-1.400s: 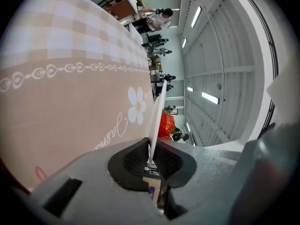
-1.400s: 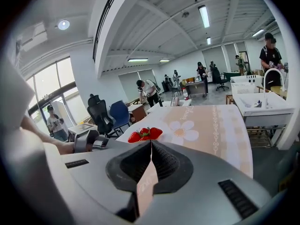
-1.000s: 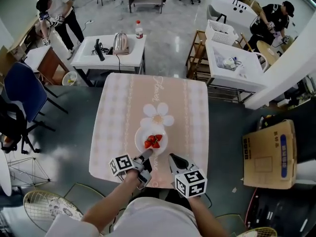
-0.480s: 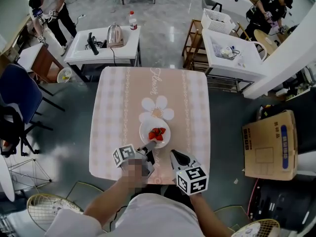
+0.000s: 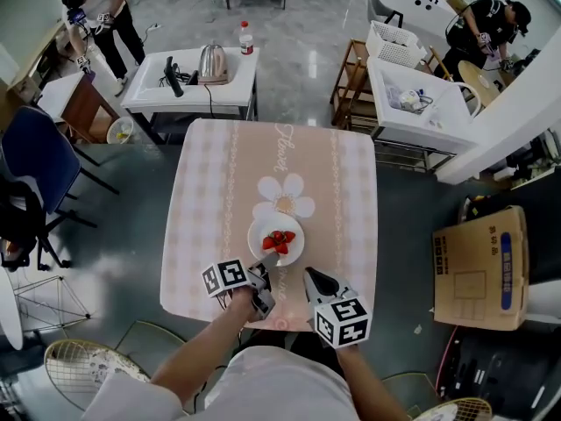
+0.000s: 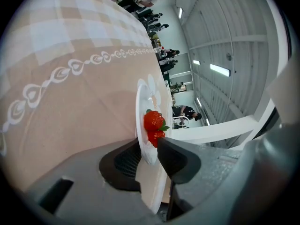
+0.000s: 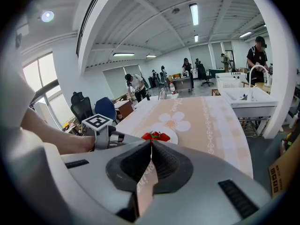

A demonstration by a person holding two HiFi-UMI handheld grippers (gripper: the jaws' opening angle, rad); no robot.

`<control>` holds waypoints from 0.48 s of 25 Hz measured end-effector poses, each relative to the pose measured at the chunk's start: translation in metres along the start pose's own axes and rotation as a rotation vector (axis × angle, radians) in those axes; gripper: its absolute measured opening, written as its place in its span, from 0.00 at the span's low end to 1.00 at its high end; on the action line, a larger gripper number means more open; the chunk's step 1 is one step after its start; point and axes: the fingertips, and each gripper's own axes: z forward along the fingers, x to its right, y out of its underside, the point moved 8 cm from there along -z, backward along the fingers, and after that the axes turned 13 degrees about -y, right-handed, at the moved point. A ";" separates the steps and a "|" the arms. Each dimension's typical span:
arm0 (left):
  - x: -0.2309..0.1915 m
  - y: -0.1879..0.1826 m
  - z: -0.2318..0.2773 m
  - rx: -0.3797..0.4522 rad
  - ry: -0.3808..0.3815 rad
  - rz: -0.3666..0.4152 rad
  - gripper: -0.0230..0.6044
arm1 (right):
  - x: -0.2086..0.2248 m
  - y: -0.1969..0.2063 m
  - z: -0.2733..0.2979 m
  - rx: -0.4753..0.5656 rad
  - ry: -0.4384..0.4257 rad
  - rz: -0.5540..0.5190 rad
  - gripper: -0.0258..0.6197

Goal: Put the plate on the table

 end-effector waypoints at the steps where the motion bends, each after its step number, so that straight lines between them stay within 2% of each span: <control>1: 0.001 -0.002 -0.001 0.001 -0.017 0.021 0.20 | 0.000 -0.001 0.000 -0.001 -0.001 -0.002 0.05; 9: 0.006 -0.006 -0.008 0.023 -0.179 0.224 0.27 | -0.004 0.003 0.003 -0.016 -0.014 -0.008 0.05; 12: 0.005 -0.008 -0.012 0.030 -0.233 0.265 0.29 | -0.005 0.002 0.003 -0.013 -0.014 -0.012 0.05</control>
